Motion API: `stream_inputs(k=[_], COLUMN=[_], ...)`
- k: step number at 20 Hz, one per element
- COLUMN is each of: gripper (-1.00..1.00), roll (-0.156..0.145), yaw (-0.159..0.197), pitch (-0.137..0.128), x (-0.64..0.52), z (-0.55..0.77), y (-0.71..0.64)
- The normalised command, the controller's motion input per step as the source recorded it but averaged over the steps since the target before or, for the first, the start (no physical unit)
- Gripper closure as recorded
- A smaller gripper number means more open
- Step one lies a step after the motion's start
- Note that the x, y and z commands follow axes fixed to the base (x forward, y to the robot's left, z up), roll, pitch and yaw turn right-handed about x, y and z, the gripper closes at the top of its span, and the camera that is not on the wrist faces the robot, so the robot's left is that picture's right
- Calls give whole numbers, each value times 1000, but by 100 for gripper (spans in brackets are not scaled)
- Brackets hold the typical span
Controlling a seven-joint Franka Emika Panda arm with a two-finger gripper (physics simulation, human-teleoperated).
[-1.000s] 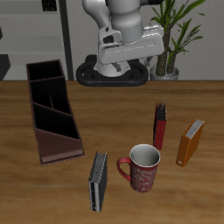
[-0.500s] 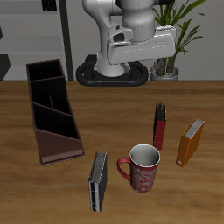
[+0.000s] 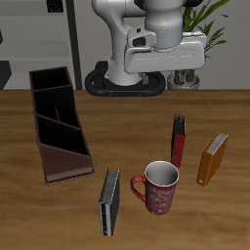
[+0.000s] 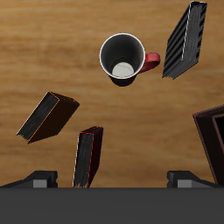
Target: Place the red mug into the right desk caddy's left compartment
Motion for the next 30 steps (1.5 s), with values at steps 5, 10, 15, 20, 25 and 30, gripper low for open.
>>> stream_inputs(k=[5,10,15,20,25,30], gripper=[-100,-100,-100,-100,-100,-100], roll=[46,-2,6,-36,-20,8], yaw=[29,2,9,-4,-4,2], pitch=[-10,-21,-14,-12,12,-11], x=[279,280,249,375,406,216], z=[124,47,-53,-54,-136,-153], y=[85,111,68,-39,-18,27])
